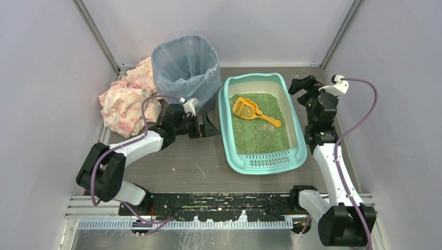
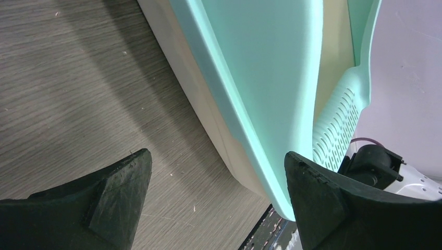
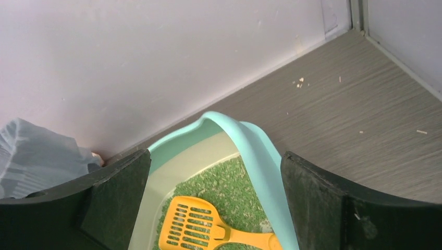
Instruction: Clean the litter box
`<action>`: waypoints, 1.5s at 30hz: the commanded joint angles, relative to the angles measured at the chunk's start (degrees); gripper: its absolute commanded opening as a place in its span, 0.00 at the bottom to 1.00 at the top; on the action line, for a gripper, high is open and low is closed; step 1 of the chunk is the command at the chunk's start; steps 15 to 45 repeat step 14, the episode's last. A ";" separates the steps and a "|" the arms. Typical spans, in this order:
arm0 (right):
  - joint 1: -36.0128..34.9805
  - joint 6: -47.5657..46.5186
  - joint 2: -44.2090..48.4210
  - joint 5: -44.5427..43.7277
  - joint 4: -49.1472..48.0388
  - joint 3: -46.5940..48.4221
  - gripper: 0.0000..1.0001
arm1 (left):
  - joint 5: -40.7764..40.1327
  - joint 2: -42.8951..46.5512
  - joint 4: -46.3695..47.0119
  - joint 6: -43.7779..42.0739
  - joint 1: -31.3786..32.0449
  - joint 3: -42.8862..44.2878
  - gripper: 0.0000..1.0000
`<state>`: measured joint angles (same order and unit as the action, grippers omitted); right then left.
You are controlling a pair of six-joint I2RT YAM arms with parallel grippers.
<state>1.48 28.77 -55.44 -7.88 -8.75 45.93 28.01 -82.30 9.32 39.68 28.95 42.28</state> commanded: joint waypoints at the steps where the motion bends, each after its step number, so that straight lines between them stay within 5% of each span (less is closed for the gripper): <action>1: -0.09 -0.36 -1.07 0.99 1.01 -1.09 1.00 | -0.60 -0.43 1.39 0.49 0.22 2.20 0.97; 45: -0.07 -0.28 -2.48 2.31 0.15 -1.72 1.00 | -2.05 -0.92 0.87 -0.75 0.17 2.18 0.97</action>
